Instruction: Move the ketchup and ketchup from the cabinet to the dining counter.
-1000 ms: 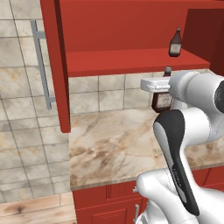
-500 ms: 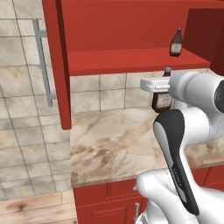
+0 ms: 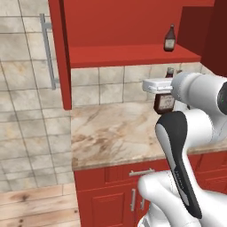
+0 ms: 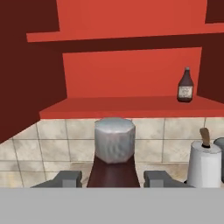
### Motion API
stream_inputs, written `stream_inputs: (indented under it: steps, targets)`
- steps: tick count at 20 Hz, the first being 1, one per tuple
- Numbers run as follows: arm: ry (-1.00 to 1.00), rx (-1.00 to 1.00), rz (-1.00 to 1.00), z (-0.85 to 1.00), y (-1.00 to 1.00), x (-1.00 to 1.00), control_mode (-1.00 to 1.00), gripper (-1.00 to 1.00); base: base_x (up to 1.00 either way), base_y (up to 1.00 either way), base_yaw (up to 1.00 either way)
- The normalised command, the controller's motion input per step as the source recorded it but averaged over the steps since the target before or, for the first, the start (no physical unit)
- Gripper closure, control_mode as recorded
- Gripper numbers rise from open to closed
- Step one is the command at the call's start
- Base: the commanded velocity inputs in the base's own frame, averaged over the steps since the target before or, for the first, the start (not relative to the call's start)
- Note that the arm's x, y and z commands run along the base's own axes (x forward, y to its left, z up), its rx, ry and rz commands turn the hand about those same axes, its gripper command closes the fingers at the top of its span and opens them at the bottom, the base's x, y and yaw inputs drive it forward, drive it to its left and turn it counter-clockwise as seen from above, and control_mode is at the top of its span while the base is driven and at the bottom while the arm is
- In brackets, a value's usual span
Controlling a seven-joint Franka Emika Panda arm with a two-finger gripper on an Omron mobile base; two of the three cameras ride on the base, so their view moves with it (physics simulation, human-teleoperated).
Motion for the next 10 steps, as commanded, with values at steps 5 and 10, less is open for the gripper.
stream_inputs:
  steps: [5,10]
  targets:
    - [0.00,0.00,0.00,0.00,0.00,0.00,1.00,1.00,-0.46,0.00,0.00]
    - [0.00,0.00,0.00,0.00,0.00,0.00,1.00,1.00,-0.31,-0.04,0.28]
